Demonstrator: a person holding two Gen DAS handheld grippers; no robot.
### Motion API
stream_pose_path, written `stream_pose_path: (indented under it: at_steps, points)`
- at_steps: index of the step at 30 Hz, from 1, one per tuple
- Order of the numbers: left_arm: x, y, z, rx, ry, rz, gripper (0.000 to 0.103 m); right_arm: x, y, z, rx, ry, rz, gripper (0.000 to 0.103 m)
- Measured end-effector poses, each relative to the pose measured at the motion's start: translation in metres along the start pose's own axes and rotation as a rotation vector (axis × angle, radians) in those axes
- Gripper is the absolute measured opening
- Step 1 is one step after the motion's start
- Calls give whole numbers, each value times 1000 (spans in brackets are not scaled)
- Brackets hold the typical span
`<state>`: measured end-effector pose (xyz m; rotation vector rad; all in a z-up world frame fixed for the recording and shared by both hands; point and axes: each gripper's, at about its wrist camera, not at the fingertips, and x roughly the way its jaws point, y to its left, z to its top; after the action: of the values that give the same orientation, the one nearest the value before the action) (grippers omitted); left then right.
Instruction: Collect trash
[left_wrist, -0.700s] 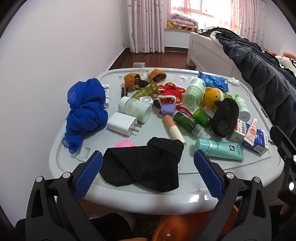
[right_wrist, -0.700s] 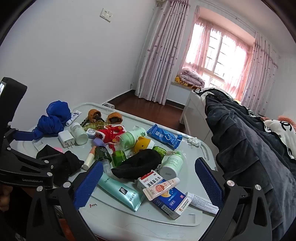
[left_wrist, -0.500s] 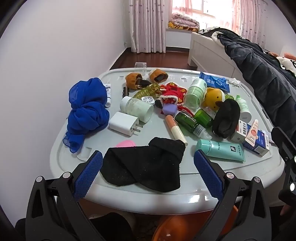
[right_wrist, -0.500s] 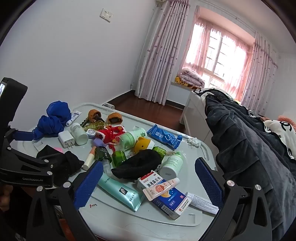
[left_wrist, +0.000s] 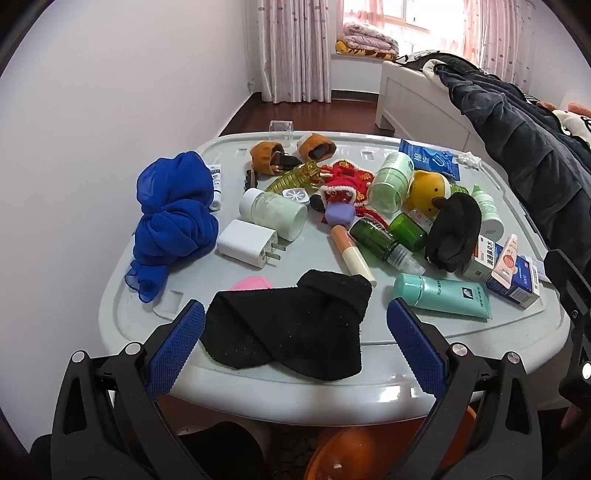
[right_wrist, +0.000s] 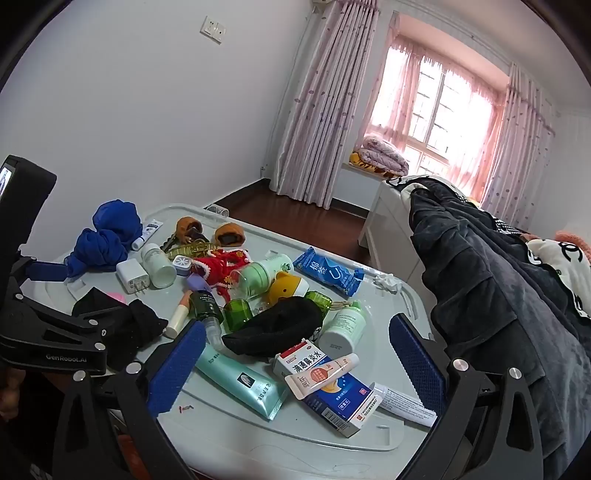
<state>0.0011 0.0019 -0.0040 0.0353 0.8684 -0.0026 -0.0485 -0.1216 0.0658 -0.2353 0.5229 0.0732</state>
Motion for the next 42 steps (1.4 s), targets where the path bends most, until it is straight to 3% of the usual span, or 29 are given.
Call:
stream_pose_path:
  at_steps: [42]
  points:
    - [1,0,0,0,5,7,96,0,-1,0,-2,-1,-2,98]
